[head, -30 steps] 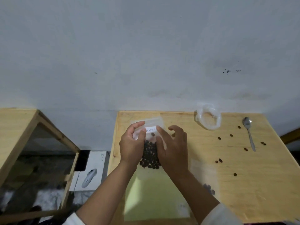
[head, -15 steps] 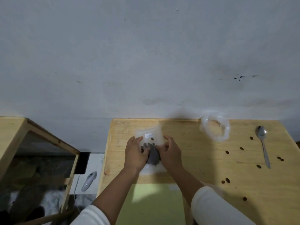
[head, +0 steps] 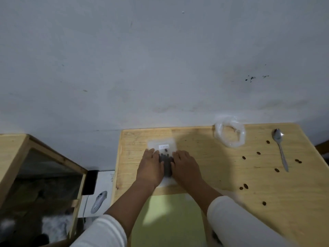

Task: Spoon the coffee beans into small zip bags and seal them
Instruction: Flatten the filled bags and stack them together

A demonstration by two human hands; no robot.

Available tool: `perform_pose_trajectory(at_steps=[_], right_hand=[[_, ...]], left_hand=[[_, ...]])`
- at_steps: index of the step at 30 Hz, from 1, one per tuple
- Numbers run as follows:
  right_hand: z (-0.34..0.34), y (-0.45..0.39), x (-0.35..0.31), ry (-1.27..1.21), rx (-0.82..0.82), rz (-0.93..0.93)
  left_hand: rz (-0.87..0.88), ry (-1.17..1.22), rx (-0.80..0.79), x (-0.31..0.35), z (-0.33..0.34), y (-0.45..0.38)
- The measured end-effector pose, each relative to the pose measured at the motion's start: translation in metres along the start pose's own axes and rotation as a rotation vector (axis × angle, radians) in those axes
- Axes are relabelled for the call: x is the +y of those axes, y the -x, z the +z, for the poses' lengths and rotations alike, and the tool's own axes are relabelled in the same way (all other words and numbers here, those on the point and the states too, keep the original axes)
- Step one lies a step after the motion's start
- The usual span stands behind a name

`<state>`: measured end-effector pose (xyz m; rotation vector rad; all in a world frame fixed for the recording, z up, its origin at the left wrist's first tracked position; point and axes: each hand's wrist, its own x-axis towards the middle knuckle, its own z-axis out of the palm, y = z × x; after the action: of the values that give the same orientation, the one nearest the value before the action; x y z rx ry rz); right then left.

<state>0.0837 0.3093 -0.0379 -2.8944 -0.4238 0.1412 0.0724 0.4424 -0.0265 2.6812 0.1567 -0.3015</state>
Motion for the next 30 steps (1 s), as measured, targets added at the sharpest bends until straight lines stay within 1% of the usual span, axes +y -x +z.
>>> perform_pose_trajectory(at_steps=[3, 6, 8, 10, 13, 14, 17, 20, 22, 26, 28, 30], right_hand=[[-0.008, 0.017, 0.004, 0.060, -0.018, 0.009], [-0.012, 0.043, 0.012, 0.097, 0.003, 0.098], [-0.014, 0.067, 0.022, 0.108, 0.015, 0.167], [-0.013, 0.093, 0.035, 0.079, 0.005, 0.257], [-0.014, 0.132, 0.053, 0.018, 0.008, 0.424], [-0.014, 0.143, 0.059, -0.007, -0.008, 0.487], [-0.011, 0.166, 0.075, -0.125, 0.010, 0.655], [-0.007, 0.173, 0.085, -0.295, -0.010, 0.743], [-0.008, 0.174, 0.089, -0.394, 0.028, 0.802], [-0.012, 0.175, 0.096, -0.483, 0.108, 0.878], [-0.014, 0.174, 0.099, -0.523, 0.169, 0.887], [-0.019, 0.170, 0.103, -0.640, 0.243, 0.894]], left_hand=[[0.100, -0.027, 0.049, 0.008, -0.003, 0.008], [0.162, 0.093, 0.054, 0.023, -0.002, 0.027], [0.260, 0.090, 0.062, 0.033, 0.008, 0.043], [0.366, 0.029, 0.032, 0.041, 0.026, 0.058], [0.403, 0.007, -0.063, 0.057, 0.051, 0.076], [0.400, 0.017, -0.102, 0.062, 0.058, 0.082], [0.343, 0.084, -0.268, 0.077, 0.074, 0.094], [0.331, 0.095, -0.354, 0.089, 0.083, 0.098], [0.312, 0.116, -0.359, 0.097, 0.087, 0.100], [0.237, 0.185, -0.336, 0.106, 0.091, 0.100], [0.181, 0.261, -0.312, 0.109, 0.089, 0.098], [0.131, 0.362, -0.275, 0.110, 0.084, 0.095]])
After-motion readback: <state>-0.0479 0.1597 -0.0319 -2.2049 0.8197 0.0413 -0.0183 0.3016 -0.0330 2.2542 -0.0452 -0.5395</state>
